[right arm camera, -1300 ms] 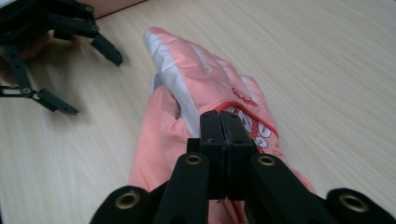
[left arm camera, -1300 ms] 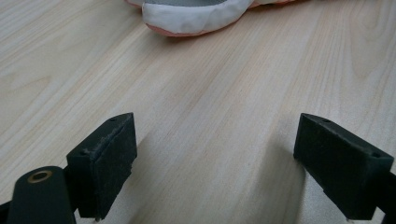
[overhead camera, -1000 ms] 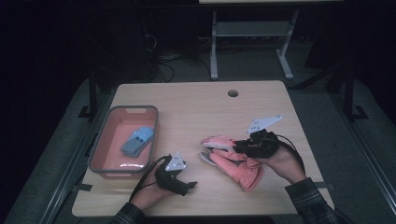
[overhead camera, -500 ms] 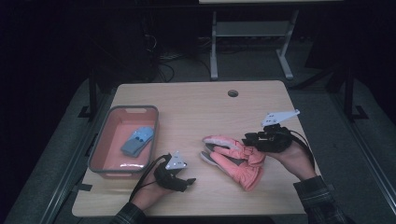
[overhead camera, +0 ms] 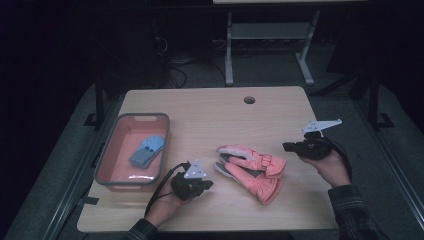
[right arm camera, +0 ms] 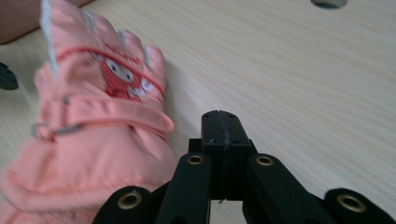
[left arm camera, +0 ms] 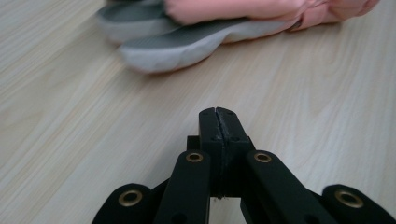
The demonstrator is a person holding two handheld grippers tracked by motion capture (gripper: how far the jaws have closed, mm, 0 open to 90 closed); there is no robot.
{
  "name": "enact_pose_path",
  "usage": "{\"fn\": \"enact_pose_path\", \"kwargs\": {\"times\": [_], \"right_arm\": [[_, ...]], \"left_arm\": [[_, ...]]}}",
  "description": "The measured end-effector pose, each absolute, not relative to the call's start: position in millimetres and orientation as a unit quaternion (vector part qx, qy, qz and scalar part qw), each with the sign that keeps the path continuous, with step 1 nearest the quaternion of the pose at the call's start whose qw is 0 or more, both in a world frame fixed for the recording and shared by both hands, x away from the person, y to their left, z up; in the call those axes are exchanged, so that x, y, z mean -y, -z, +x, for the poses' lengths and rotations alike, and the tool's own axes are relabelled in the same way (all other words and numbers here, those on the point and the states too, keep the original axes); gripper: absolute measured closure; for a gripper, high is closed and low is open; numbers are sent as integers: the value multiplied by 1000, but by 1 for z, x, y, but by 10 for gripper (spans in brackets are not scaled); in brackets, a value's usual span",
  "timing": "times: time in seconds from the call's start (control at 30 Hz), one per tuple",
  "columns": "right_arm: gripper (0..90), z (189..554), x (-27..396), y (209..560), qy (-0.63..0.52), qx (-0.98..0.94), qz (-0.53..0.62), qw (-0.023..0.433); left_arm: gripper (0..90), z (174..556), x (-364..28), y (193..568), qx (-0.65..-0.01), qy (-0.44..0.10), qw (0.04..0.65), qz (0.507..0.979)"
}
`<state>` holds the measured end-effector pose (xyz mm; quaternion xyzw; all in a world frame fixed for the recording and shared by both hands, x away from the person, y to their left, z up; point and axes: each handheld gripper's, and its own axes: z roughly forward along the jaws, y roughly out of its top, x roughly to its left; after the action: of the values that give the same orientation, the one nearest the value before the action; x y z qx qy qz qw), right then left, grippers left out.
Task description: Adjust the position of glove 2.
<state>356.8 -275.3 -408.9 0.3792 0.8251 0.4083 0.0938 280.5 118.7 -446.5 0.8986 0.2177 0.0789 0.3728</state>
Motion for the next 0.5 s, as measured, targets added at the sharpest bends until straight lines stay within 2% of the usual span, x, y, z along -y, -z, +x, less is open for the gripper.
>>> {"fn": "enact_pose_path", "kwargs": {"times": [0.17,0.5], "right_arm": [[899,361,283,428,-409,-828,374,84],[899,372,288,451,-402,-838,364,63]], "left_arm": [[896,281,-98,444,-190,-77,377,903],[896,282,-69,444,-177,-59,386,903]]}}
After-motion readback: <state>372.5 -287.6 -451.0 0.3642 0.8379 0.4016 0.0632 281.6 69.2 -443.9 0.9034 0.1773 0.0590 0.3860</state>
